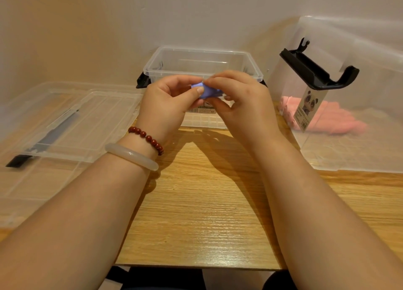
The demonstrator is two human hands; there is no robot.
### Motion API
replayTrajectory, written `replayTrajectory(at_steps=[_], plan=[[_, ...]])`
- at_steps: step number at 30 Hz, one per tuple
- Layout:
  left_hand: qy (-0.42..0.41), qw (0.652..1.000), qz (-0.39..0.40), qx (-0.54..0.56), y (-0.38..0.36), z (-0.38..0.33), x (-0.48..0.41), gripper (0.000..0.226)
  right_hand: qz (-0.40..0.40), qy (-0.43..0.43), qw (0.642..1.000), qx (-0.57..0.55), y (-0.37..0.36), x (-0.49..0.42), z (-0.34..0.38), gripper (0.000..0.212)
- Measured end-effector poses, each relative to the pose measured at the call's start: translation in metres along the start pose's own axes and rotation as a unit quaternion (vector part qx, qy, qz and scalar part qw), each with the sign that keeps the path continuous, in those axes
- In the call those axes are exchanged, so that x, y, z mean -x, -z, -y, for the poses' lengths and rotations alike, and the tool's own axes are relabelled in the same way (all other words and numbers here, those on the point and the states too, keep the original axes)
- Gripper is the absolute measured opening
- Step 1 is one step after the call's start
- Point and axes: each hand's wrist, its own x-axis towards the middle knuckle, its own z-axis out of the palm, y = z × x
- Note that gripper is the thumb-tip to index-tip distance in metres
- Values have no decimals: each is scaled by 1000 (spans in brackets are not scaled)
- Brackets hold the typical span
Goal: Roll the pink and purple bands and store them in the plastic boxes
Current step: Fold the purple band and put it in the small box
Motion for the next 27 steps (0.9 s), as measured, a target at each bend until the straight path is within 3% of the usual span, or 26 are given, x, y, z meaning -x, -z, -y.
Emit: replayTrajectory(at_steps=[10, 14, 18, 23, 27], plan=[[-8, 1000, -25, -15, -3, -2, 1, 22, -44, -3, 999, 12, 0, -1, -3, 22], [-83, 991, -61, -88, -3, -6, -2, 20, -67, -38, 997, 22, 11, -9, 1, 24], [-269, 910, -62, -310, -1, -15, -15, 21, -82, -69, 994, 32, 18, -22, 5, 23], [-254, 854, -3, -454, 6, -19, -34, 28, -54, -99, 993, 36, 14, -34, 7, 23], [-196, 856, 27, -477, 11, -34, -50, 29, -16, -132, 991, 36, 16, -51, 6, 24]])
